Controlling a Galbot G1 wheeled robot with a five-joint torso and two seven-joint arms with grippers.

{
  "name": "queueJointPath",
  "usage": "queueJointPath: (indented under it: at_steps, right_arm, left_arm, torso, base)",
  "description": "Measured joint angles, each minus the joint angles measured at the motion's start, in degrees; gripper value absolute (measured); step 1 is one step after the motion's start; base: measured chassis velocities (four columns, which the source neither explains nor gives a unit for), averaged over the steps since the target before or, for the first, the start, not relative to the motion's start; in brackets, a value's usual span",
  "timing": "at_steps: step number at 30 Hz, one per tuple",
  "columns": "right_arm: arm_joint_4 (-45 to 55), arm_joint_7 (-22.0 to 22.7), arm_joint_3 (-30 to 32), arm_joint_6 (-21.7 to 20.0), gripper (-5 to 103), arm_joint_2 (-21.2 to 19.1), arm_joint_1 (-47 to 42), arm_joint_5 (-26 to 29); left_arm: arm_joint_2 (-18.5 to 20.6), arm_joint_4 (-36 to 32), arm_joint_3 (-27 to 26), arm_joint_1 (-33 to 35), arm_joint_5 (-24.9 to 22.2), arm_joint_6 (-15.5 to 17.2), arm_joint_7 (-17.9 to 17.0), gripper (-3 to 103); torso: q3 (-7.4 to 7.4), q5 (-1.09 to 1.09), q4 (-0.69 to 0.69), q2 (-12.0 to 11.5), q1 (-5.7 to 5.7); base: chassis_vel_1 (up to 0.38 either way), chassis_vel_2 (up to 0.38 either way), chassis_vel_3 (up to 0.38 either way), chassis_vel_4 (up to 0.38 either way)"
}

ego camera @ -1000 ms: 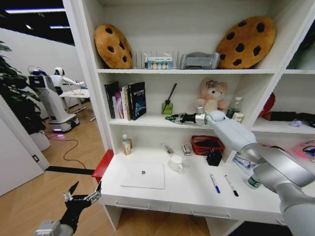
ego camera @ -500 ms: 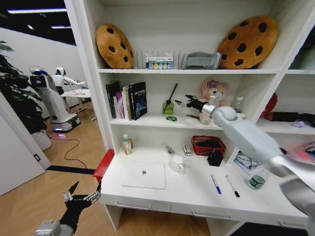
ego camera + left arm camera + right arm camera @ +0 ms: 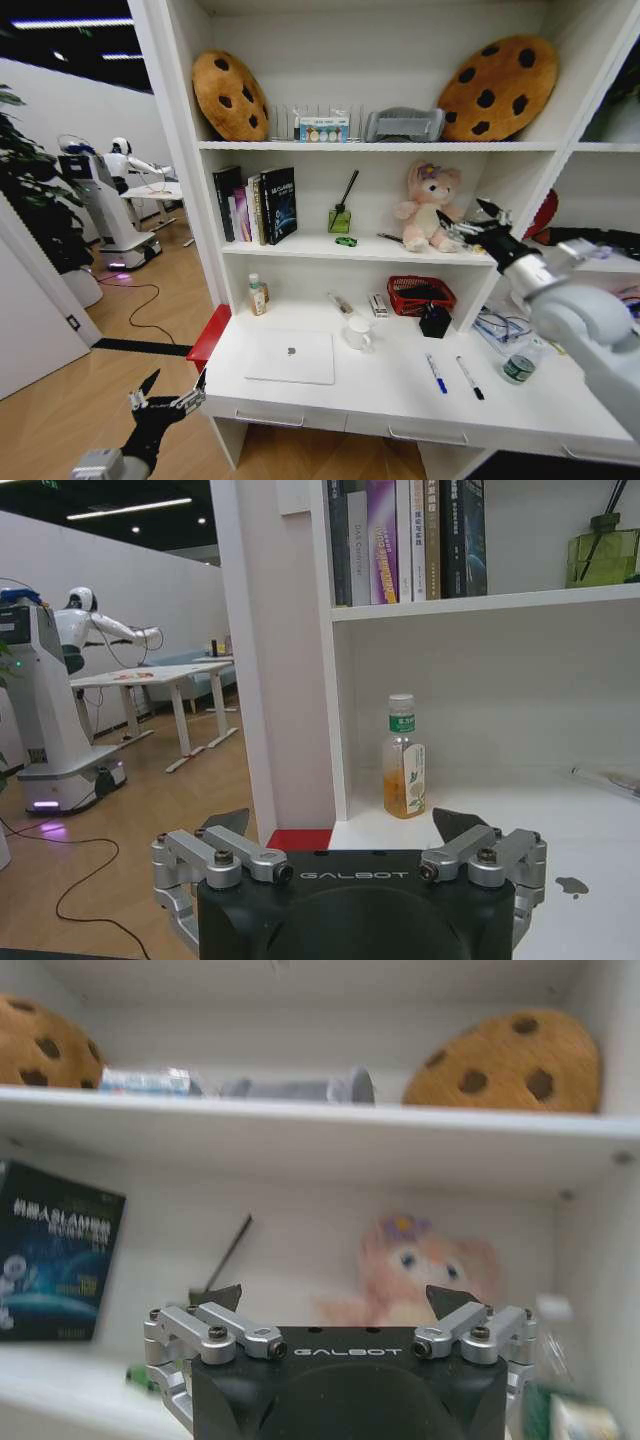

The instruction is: Organize the objects on the table.

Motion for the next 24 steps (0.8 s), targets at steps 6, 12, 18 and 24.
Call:
queueJointPath:
  at_steps: [6, 12, 18, 24]
  right_arm:
    - [4.72, -2.30, 4.66, 3.11, 100, 14.77, -17.96, -9.78]
    - [5.25, -4.45, 1.66, 7.26, 100, 27.29, -26.13, -17.54]
    - [3.97, -5.39, -3.51, 7.34, 100, 34.95, -27.96, -20.71]
    - [3.43, -4.65, -4.68, 5.36, 100, 33.36, -25.67, -18.75]
  left_arm:
    - [0.00, 0.00, 0.00, 0.00, 0.00, -0.01, -0.02, 100]
    - [-0.01, 0.01, 0.01, 0.00, 0.00, -0.01, -0.02, 100]
    - [0.00, 0.00, 0.00, 0.00, 0.00, 0.00, -0.03, 100]
    - [0.00, 0.00, 0.00, 0.00, 0.00, -0.01, -0.04, 100]
  torso:
    - [-0.01, -0.01, -0.06, 0.01, -0.01]
    - [-0.01, -0.03, 0.00, 0.01, -0.02]
    - [0.00, -0.04, 0.00, 0.00, -0.01]
    - [0.00, -0.03, 0.00, 0.00, 0.01]
  base:
    - [0.000, 0.000, 0.000, 0.000]
    - [0.000, 0.000, 0.000, 0.000]
    - [0.000, 0.000, 0.000, 0.000]
    - [-0.044, -0.033, 0.045, 0.041]
